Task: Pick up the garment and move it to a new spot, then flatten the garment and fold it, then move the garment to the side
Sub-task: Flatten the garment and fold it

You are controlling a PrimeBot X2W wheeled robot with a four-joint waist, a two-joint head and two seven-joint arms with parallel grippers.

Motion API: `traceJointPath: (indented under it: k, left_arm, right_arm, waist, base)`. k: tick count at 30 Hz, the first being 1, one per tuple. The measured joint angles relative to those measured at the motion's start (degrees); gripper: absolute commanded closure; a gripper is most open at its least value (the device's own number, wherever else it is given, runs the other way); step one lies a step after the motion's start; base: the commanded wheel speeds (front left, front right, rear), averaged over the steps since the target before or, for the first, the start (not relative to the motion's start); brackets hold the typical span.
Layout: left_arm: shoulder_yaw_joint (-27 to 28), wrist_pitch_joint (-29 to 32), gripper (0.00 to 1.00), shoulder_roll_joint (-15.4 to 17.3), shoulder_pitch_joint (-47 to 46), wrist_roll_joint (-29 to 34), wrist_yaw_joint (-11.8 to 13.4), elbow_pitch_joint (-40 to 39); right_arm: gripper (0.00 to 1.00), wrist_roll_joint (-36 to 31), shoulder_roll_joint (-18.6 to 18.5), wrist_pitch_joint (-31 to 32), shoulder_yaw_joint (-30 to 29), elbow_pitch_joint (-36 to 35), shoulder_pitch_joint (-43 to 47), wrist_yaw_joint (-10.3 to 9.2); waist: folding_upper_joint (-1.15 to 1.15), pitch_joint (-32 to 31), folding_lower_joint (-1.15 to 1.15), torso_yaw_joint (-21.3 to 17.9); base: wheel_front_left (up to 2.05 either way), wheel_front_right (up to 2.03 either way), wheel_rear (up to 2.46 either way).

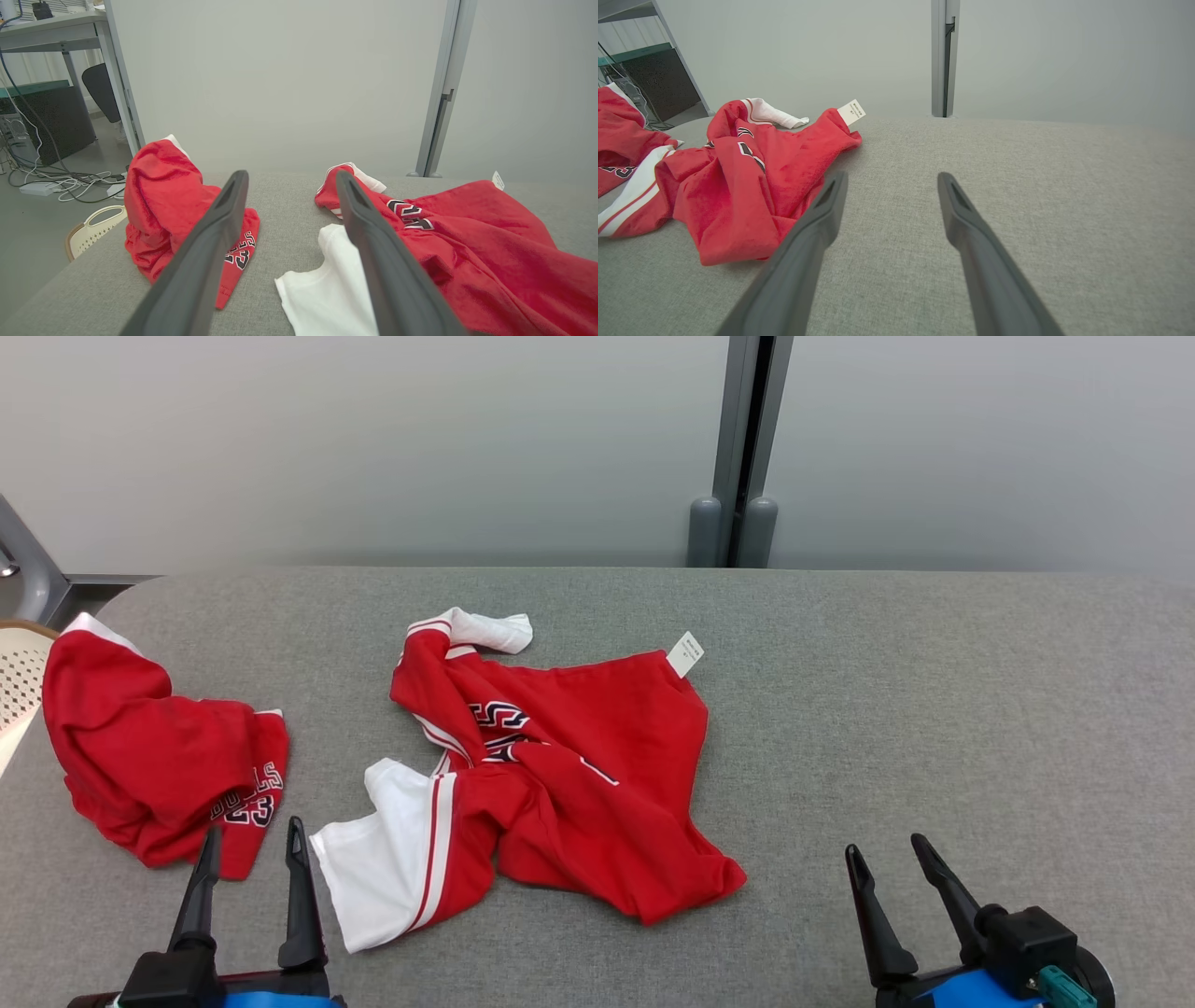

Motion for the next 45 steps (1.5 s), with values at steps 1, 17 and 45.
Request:
traceJointPath:
  k: [1,17,45]
  left_arm:
    - [0.03,0.00,0.00,-0.10,0.06,0.24,-0.16,0.09]
    - [-0.31,0.00,0.00,-1.30,-1.01,1.32,-1.72,1.82]
    - [-2.63,0.00,0.00,-2.01,-5.39,1.38,-3.03,3.53]
  right_arm:
    - [0.00,0.00,0.00,0.00,-0.03,0.03,0.00,0.00]
    - [0.00,-0.34,0.00,0.01,5.58,6.43,-8.96,0.00]
    - [0.00,9.62,-0.18,-0.43,25.59,33.88,-20.63,-0.09]
  waist:
    - [0.00,0.00,0.00,0.04]
    - [0.00,1.27,0.01,0.99]
    - [0.00,5.01,0.01,4.03]
  base:
    - [0.00,0.00,0.00]
    - [0.00,0.00,0.00]
    - [0.00,0.00,0.00]
